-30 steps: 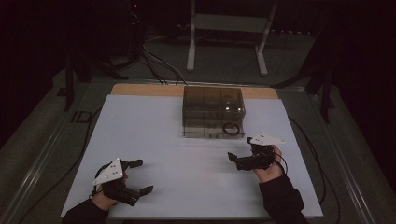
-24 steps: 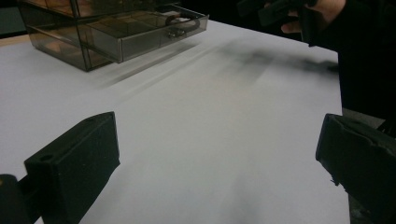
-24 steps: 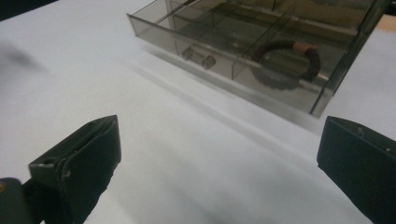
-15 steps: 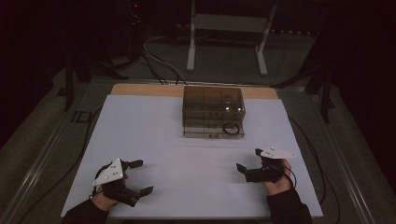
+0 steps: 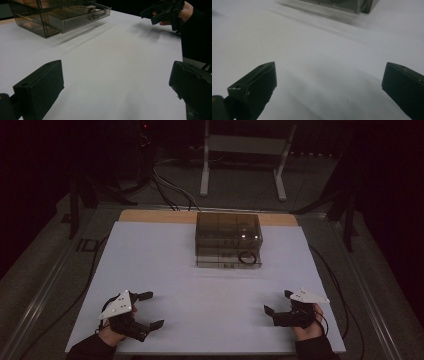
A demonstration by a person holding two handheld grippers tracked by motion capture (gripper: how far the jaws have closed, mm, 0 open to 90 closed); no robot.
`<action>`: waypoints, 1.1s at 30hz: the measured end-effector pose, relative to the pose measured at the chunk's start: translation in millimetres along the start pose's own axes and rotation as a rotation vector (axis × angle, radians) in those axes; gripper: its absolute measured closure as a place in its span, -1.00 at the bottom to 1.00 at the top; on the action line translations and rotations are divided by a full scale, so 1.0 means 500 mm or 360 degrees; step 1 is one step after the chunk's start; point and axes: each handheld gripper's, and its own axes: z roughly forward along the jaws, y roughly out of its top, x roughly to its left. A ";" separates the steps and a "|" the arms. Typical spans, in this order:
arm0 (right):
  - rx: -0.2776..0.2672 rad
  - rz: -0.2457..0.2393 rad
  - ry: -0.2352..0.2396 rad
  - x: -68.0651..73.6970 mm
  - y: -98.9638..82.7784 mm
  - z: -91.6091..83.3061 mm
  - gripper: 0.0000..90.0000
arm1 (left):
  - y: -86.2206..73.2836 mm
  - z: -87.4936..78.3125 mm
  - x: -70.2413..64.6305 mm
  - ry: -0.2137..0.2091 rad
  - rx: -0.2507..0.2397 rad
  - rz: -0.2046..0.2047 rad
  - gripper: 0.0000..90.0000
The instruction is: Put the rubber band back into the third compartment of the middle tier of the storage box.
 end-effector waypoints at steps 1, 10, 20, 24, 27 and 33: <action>-0.0001 0.0011 -0.0011 -0.002 -0.004 -0.003 -1.00 | 0.000 0.000 0.000 0.0001 0.0001 0.0001 -0.99; -0.0056 0.0011 -0.0019 -0.007 -0.002 0.004 -1.00 | -0.001 0.001 -0.002 -0.0009 0.0001 0.0002 -0.99; -0.0072 -0.0005 0.0020 -0.001 0.001 0.007 -1.00 | -0.001 0.000 -0.002 0.0000 -0.0005 -0.0004 -0.99; -0.0093 -0.0009 0.0034 0.001 0.005 0.007 -1.00 | 0.000 0.003 -0.003 -0.0003 0.0005 0.0006 -0.99; -0.0081 0.0000 0.0039 0.000 0.004 0.009 -1.00 | 0.000 0.004 -0.004 -0.0002 0.0010 0.0005 -0.99; -0.0067 0.0000 0.0030 0.000 0.001 0.008 -1.00 | 0.000 0.002 -0.003 0.0001 0.0005 0.0006 -0.99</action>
